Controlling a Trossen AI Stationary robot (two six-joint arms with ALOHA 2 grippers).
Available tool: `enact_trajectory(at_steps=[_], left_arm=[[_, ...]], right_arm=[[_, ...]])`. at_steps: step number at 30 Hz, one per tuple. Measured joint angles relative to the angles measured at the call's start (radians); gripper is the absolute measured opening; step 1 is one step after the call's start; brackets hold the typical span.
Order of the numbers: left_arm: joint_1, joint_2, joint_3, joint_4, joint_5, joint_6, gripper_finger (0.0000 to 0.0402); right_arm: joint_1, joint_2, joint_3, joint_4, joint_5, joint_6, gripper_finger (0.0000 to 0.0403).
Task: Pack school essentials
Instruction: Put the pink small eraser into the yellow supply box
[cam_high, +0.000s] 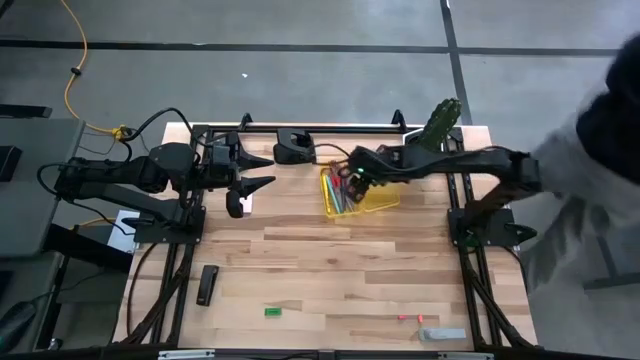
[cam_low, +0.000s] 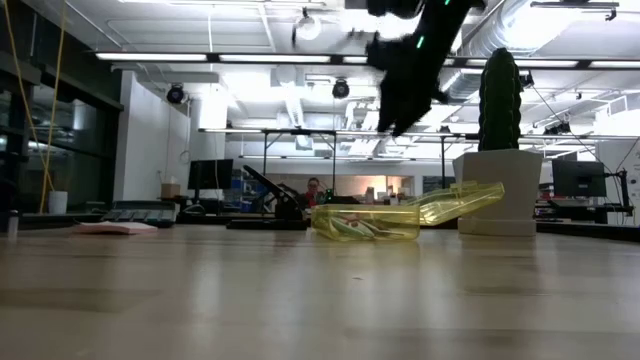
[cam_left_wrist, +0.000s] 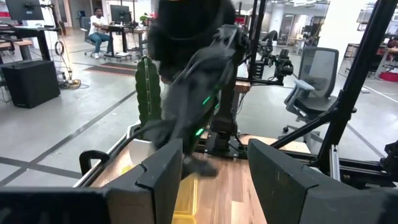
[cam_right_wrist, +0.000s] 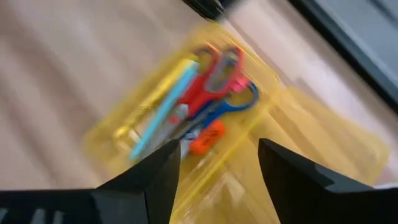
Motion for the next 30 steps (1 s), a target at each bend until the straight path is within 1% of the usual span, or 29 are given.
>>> enact_trajectory(at_steps=[4, 6, 8, 13, 15, 17, 19, 22, 30], left_arm=[[0.000, 0.000, 0.000, 0.000, 0.000, -0.001, 0.0172], [0.000, 0.000, 0.000, 0.000, 0.000, -0.001, 0.0172], [0.000, 0.000, 0.000, 0.000, 0.000, -0.001, 0.0172], [0.000, 0.000, 0.000, 0.000, 0.000, -0.004, 0.0172], [0.000, 0.000, 0.000, 0.000, 0.000, -0.018, 0.0172], [0.000, 0.000, 0.000, 0.000, 0.000, -0.040, 0.0172], [0.000, 0.000, 0.000, 0.000, 0.000, -0.049, 0.0172], [0.000, 0.000, 0.000, 0.000, 0.001, -0.053, 0.0172], [0.000, 0.000, 0.000, 0.000, 0.001, -0.053, 0.0172]], right_arm=[[0.091, -0.120, -0.001, 0.021, 0.015, -0.075, 0.0212], [0.139, -0.180, -0.040, 0.104, 0.032, -0.091, 0.0211], [0.178, -0.238, -0.117, 0.232, 0.038, -0.088, 0.0208], [0.224, -0.356, -0.324, 0.655, 0.016, -0.039, 0.0200], [0.234, -0.387, -0.370, 0.819, -0.015, -0.083, 0.0199], [0.243, -0.406, -0.397, 0.942, -0.038, -0.157, 0.0200], [0.252, -0.419, -0.405, 0.992, -0.051, -0.239, 0.0200], [0.259, -0.432, -0.405, 1.017, -0.050, -0.308, 0.0200], [0.259, -0.434, -0.405, 1.021, -0.053, -0.317, 0.0200]])
